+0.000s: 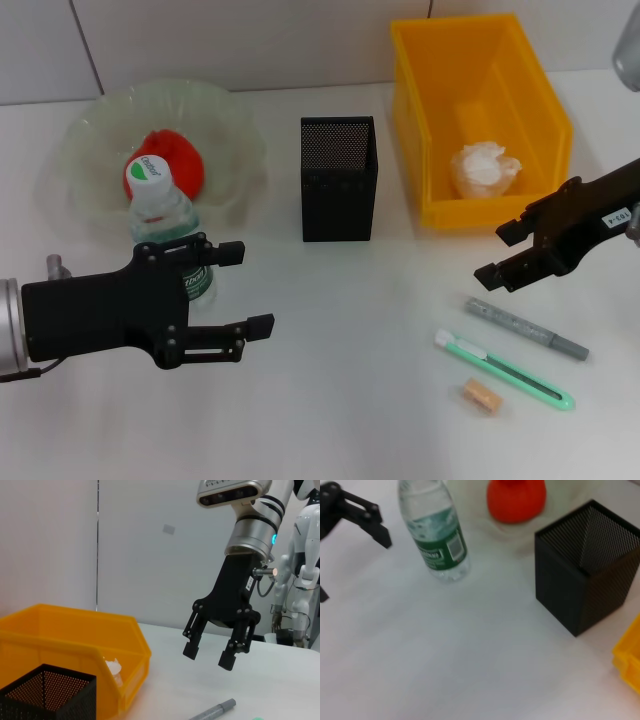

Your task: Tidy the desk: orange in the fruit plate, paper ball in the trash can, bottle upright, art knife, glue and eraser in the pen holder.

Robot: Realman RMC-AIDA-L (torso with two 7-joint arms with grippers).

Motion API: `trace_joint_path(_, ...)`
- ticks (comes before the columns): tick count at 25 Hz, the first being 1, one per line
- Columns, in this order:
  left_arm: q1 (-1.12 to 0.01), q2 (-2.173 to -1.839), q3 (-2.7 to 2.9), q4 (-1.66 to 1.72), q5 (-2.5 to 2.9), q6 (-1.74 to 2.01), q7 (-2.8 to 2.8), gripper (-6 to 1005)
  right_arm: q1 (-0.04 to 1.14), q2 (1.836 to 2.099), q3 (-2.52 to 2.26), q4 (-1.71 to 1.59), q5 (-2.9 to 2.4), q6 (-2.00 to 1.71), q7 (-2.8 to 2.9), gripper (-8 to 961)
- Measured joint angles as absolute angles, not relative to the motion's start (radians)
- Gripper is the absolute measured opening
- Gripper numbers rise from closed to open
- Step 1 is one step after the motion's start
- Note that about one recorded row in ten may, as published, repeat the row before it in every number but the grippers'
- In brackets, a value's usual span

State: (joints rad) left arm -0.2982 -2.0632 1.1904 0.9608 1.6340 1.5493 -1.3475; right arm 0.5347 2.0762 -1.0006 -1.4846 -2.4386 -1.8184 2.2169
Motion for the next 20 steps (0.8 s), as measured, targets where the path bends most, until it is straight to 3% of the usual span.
trace_joint_path(20,-0.334,-2.065,1.192,0.911,1.662,1.549,-1.341,862,0.707,2.077,-1.192,-1.374,-2.645,-1.940,2.368,696)
